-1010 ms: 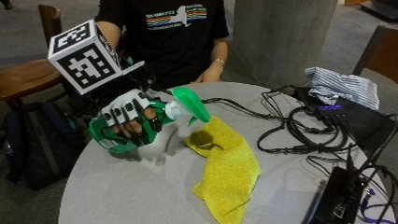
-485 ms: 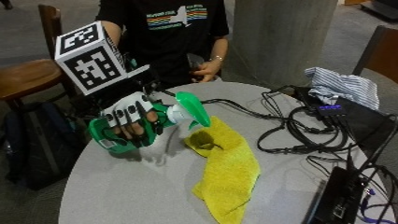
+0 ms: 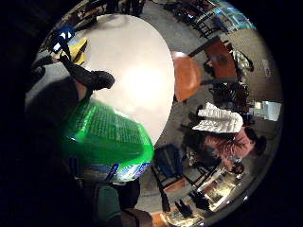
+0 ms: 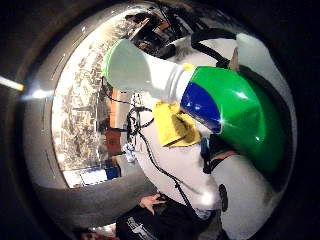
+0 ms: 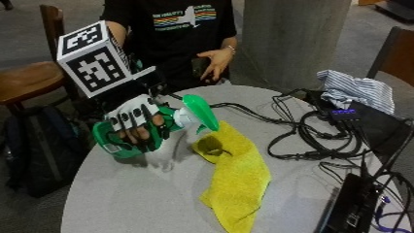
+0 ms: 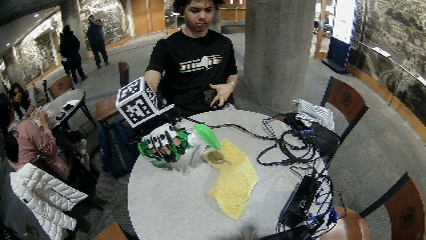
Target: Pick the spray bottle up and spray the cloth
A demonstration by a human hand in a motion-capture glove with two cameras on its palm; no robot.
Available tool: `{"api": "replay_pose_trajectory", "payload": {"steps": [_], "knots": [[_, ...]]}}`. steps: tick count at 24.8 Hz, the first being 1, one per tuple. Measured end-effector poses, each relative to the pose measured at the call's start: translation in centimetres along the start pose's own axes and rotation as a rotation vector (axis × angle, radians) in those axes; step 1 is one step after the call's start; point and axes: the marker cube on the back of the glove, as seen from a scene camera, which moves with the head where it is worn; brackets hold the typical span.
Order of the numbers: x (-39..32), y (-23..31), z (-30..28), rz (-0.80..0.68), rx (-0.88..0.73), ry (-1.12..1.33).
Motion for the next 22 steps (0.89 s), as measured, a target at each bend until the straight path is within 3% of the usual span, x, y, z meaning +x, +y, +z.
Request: {"api": "replay_pose_trajectory", "payload": {"steps": [9,16,22], "knots": [[-1.1,2.4,-1.1,-0.105,0.168,-0.417],[-5.8,7.0,-1.0,-0.251,0.293,-0.794],[-11.8,10.4,1.7,-0.482,0.357,-0.948]]}}
